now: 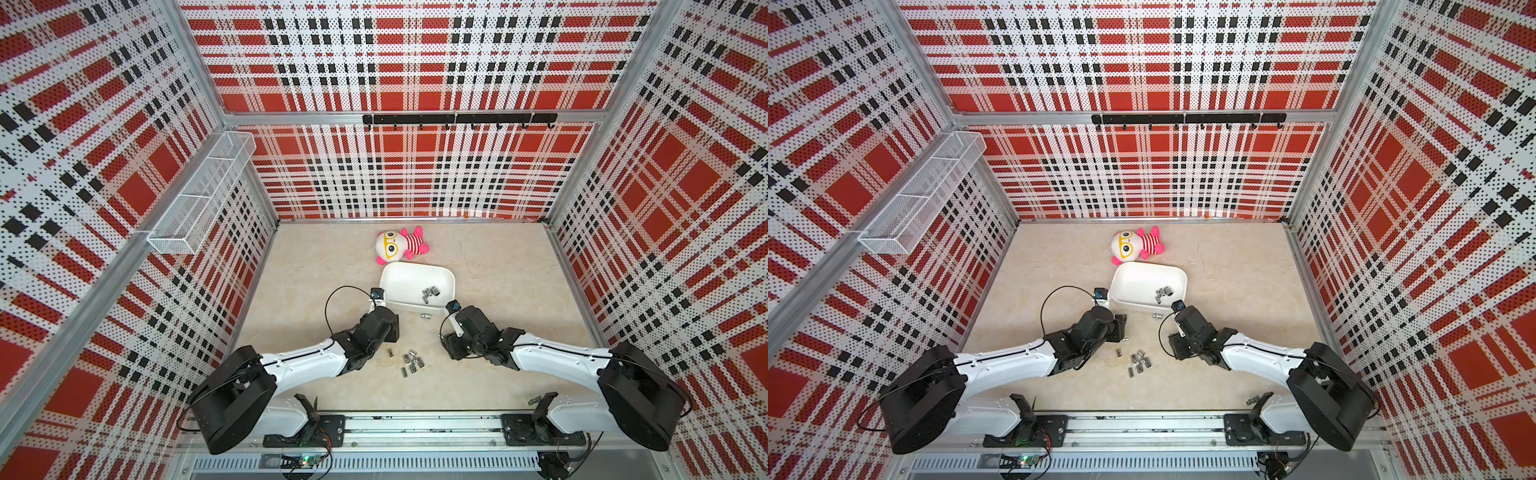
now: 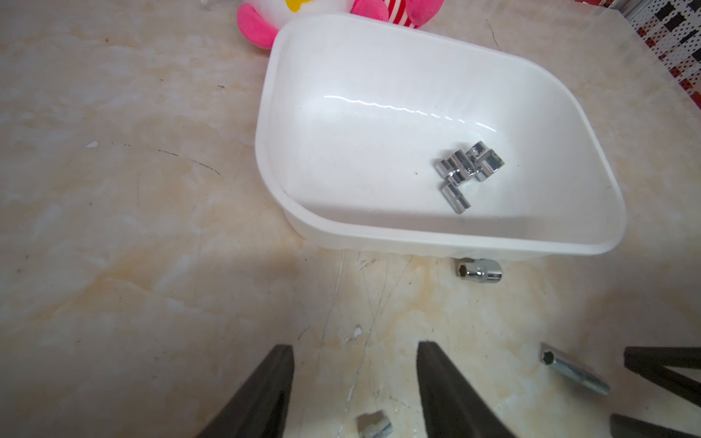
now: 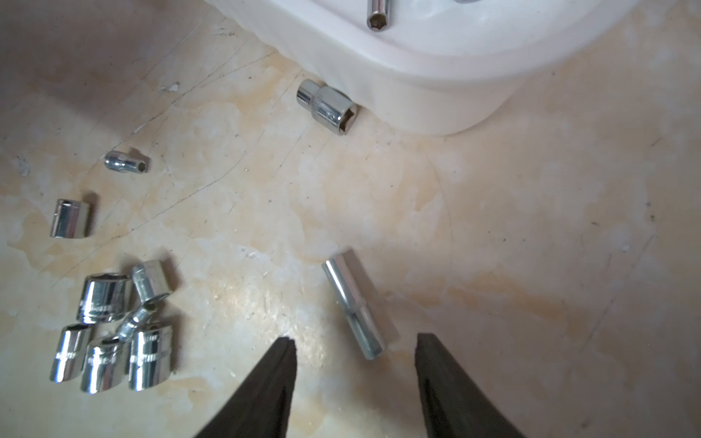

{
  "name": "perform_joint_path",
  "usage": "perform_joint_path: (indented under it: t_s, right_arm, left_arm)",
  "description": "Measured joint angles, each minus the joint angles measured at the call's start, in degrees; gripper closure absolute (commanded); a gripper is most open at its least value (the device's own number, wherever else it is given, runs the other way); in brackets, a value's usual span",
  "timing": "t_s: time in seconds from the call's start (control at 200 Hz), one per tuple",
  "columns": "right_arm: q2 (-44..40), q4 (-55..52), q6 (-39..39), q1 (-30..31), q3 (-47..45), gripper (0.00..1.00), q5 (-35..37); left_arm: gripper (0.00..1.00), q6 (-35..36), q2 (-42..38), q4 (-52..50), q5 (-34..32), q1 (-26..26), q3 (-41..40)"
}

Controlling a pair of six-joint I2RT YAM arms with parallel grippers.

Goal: Put the socket on the desktop into the storage box
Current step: Pick up the socket head from the center of the board.

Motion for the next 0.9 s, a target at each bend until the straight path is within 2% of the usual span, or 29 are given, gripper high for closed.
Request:
perform_joint_path:
  t_s: [0.531,0.902]
  right_arm:
    - [6.34,1.33,-0.37,0.24,1.86,0.63,0.50]
    - [8.94,1.27,-0.07,2.51,4.00,0.86,3.80]
  left_arm:
    - [0.42,0.20,-0.24,0.28,0.37,-0.04,0.00]
    - [0.42,0.17,-2.27,0.63,0.39,-0.09,-0.02]
